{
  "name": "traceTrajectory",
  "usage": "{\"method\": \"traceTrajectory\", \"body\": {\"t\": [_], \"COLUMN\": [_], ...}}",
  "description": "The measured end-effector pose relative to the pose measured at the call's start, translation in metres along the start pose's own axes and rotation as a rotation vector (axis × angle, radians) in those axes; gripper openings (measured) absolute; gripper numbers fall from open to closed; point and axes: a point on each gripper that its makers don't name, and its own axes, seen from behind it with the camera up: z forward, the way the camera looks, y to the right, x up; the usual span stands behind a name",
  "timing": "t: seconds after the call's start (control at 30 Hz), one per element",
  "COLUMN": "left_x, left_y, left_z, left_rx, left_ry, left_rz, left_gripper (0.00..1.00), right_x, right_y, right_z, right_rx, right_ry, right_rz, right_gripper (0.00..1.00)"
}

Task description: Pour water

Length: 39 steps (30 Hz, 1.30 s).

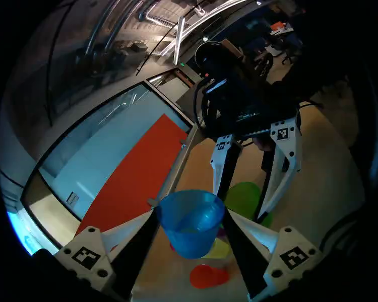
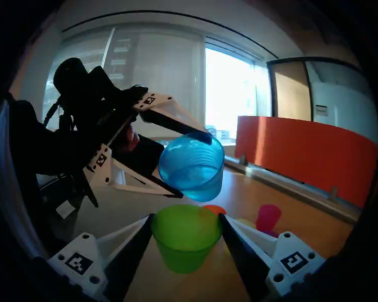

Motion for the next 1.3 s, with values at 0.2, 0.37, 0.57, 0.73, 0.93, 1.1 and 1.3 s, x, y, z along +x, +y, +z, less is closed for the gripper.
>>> {"method": "traceTrajectory", "body": {"t": [0.2,0.37,0.57,0.73,0.93,1.1,1.3], "left_x": [-0.0013,-0.0035,-0.004,-0.0027,-0.0012,-0.0002,0.0007], "left_y": [-0.0002,0.0,0.0018,0.0004,-0.0005,-0.0011,-0.0008], "left_z": [0.0023,0.0047,0.0062,0.0072,0.0075,0.0074,0.0083], "left_rx": [0.002,0.002,-0.006,-0.004,-0.003,-0.001,-0.005], "left_ry": [0.0,-0.004,-0.006,-0.005,-0.006,-0.006,-0.009], "left_rz": [0.01,0.024,0.04,0.054,0.069,0.082,0.103], "left_gripper": [0.88,0.88,0.88,0.87,0.88,0.88,0.88], "right_x": [0.0005,-0.0003,-0.0016,-0.003,-0.004,-0.0039,-0.0036], "right_y": [0.0008,0.0026,0.0042,0.0048,0.005,0.0055,0.0043], "right_z": [-0.0002,-0.0005,-0.0008,-0.0011,-0.0018,-0.0026,-0.0017], "right_rx": [-0.002,-0.003,-0.003,-0.004,-0.005,-0.006,-0.004], "right_ry": [-0.001,-0.001,-0.003,-0.005,-0.006,-0.007,-0.004], "right_rz": [0.0,0.0,0.0,0.0,-0.001,-0.001,0.001], "right_gripper": [0.95,0.95,0.95,0.95,0.95,0.95,0.95]}}
